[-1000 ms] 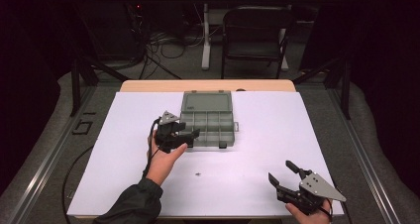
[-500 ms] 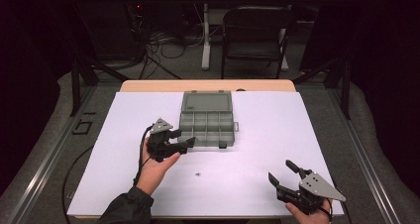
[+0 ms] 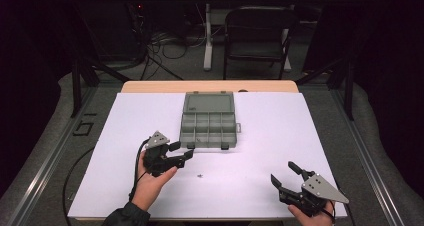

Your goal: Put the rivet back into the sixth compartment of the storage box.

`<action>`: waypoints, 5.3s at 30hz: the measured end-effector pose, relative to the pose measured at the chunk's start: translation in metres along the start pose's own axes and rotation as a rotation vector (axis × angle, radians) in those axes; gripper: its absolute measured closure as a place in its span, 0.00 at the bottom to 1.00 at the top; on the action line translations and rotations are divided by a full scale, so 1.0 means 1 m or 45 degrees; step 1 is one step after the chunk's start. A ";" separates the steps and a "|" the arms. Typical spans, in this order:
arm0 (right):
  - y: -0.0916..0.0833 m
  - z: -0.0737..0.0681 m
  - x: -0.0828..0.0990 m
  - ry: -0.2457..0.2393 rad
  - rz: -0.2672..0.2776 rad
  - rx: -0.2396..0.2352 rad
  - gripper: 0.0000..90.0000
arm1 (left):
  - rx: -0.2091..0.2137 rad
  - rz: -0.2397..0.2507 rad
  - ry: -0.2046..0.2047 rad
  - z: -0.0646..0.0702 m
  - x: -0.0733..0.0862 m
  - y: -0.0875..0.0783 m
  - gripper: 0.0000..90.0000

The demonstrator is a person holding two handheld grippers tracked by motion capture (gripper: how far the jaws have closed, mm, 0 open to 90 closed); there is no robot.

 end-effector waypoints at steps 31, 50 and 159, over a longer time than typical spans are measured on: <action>0.000 -0.002 -0.001 -0.013 -0.004 -0.005 0.31 | 0.028 -0.163 0.110 0.030 0.060 0.022 0.65; 0.000 -0.003 -0.001 -0.011 -0.007 -0.009 0.31 | 0.050 -0.238 0.129 0.043 0.070 0.039 0.78; 0.001 -0.003 0.000 -0.012 -0.008 -0.012 0.31 | -0.002 -0.001 0.064 0.016 -0.024 0.004 0.96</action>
Point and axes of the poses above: each handheld gripper's, and its own axes: y roughly forward along the jaws, x roughly out of its underside, z roughly to its right, the point moved 8 cm from there along y, roughly forward along the jaws, and after that the axes turned 15 degrees about -x, right-handed, at the moved point
